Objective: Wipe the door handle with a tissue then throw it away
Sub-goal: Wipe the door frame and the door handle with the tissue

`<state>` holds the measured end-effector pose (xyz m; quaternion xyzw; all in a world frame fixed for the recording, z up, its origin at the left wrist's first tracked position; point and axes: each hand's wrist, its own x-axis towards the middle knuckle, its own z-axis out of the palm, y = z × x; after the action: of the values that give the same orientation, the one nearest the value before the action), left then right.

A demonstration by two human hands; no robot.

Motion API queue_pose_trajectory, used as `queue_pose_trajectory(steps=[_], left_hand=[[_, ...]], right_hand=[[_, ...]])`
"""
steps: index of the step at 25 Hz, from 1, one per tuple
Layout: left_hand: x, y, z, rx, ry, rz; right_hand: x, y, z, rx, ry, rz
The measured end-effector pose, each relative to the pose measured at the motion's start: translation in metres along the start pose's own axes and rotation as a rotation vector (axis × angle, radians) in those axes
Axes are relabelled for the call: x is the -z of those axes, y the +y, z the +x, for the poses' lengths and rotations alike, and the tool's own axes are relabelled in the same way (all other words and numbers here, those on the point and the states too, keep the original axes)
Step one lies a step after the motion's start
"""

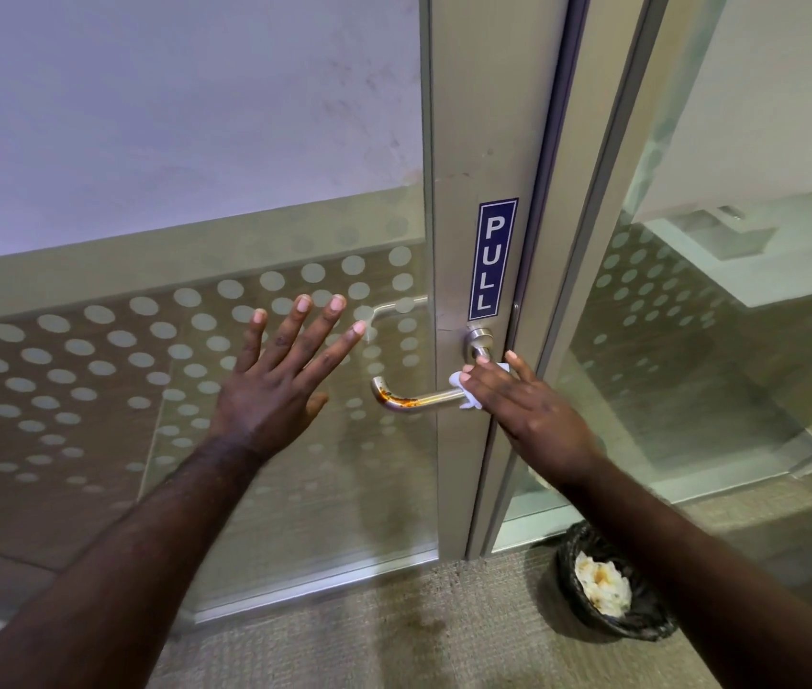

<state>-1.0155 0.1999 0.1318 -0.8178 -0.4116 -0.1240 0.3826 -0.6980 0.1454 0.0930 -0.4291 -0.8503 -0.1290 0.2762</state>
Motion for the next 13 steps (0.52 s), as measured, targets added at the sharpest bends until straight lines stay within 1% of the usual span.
queue_pose_trajectory(steps=[4, 6, 8, 11, 13], left_hand=[[0.005, 0.001, 0.001, -0.001, -0.022, -0.005], [0.007, 0.001, 0.001, 0.001, -0.034, -0.012], [0.007, 0.001, 0.001, -0.003, -0.046, -0.003], [0.005, 0.001, 0.001, -0.006, -0.048, 0.003], [0.004, 0.000, 0.001, -0.005, -0.045, -0.008]], right_hand=[[-0.016, -0.041, 0.007, -0.093, 0.090, -0.037], [-0.021, -0.064, 0.016, -0.140, 0.093, -0.043], [-0.022, -0.081, 0.025, -0.135, 0.089, -0.043], [-0.019, -0.098, 0.038, -0.141, 0.046, -0.083], [-0.015, -0.110, 0.045, -0.203, -0.044, -0.151]])
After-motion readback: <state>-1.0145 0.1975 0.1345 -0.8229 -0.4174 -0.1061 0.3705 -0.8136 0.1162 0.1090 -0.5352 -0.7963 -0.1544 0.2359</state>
